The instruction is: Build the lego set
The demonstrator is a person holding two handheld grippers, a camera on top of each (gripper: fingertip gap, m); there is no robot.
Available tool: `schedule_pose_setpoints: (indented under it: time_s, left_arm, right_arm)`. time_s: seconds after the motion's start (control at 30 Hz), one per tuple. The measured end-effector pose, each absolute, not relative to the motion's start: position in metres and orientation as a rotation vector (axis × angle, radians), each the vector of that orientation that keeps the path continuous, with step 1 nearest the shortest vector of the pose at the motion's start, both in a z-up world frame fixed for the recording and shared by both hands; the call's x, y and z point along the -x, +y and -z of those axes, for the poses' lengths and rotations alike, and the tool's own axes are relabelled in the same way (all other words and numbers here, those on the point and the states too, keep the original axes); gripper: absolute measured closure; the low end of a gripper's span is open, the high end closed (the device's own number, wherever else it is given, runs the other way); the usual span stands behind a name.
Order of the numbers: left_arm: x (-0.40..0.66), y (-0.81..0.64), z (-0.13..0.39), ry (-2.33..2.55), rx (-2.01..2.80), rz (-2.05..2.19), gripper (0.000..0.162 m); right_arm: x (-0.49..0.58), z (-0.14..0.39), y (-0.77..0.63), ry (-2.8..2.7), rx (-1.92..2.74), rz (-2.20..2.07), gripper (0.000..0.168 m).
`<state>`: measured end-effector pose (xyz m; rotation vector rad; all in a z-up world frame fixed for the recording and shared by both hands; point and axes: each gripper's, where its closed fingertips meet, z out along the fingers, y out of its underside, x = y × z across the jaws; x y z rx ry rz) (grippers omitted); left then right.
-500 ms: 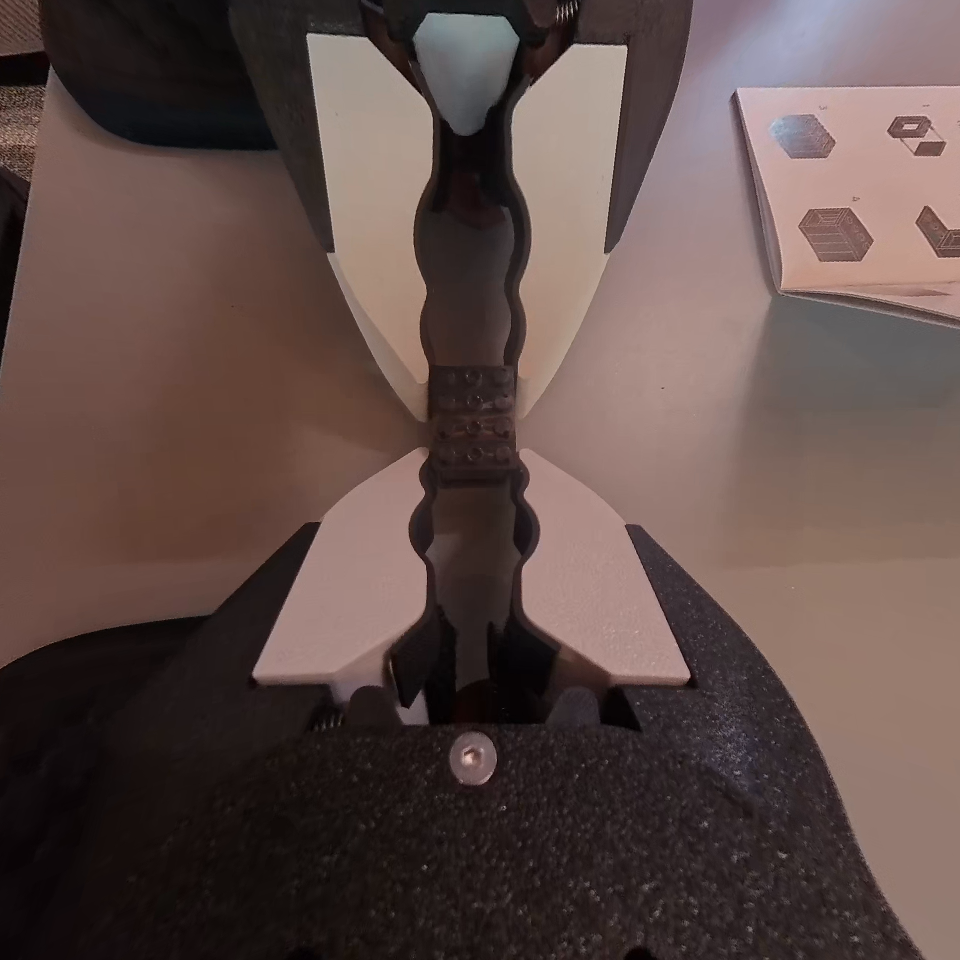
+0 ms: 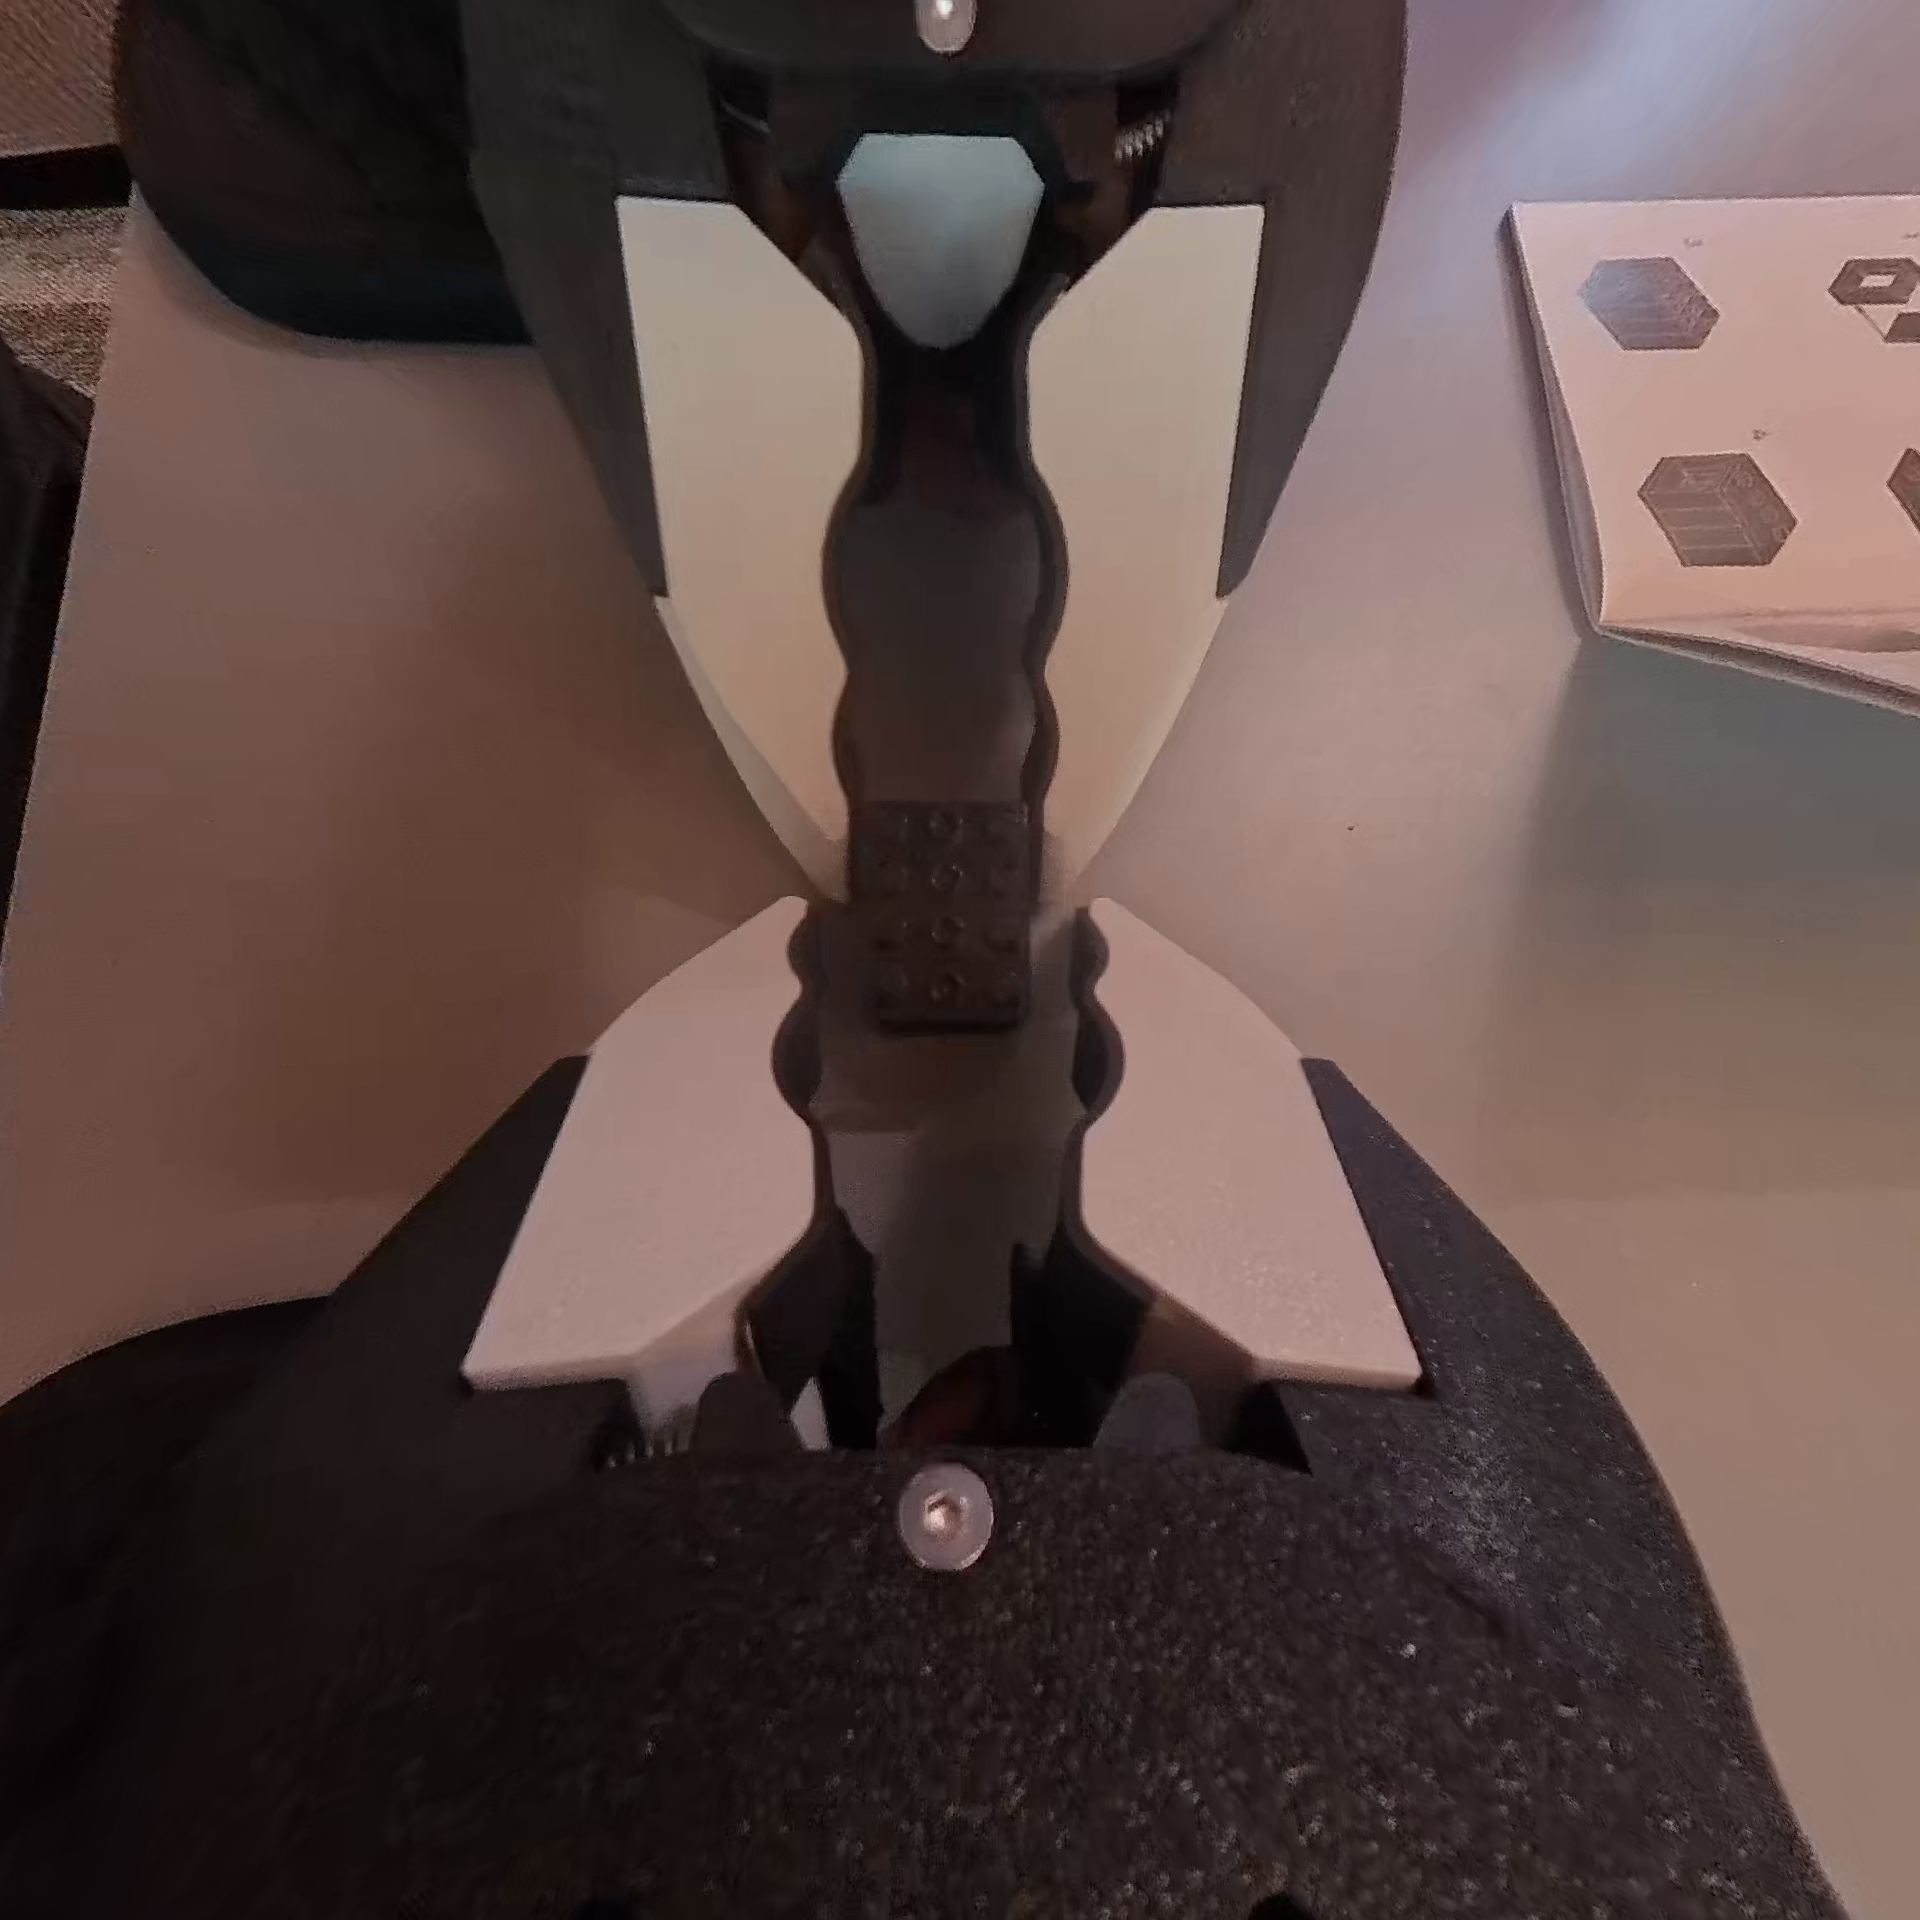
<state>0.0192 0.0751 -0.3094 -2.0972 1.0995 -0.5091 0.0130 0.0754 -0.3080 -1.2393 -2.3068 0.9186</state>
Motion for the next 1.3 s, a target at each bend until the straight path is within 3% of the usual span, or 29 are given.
schedule_pose_setpoints:
  time_s: [0.27, 0.57, 0.83, 0.93, 1.13, 1.3]
  left_arm:
    - [-0.002, 0.072, 0.298, 1.032, 2.067, 0.458, 0.123]
    - [0.005, 0.035, 0.237, 0.730, 1.941, 0.512, 0.122]
    - [0.140, -0.051, 0.194, 0.562, 2.258, 0.063, 0.122]
    - [0.210, -0.082, 0.198, 0.544, 2.543, -0.121, 0.124]
    - [0.266, -0.133, 0.256, 0.513, 3.197, -0.047, 0.122]
    - [0.268, -0.140, 0.281, 0.563, 3.330, -0.058, 0.120]
  right_arm:
    - [-0.027, 0.292, 0.093, -2.203, 1.292, -0.919, 0.119]
    - [-0.032, 0.249, 0.094, -1.813, 1.202, -1.213, 0.119]
    - [-0.033, 0.233, 0.106, -1.642, 1.174, -1.262, 0.122]
    - [-0.031, 0.240, 0.103, -1.691, 1.172, -1.232, 0.122]
    - [-0.032, 0.242, 0.100, -1.713, 1.146, -1.192, 0.122]
    - [-0.034, 0.234, 0.104, -1.653, 1.140, -1.233, 0.123]
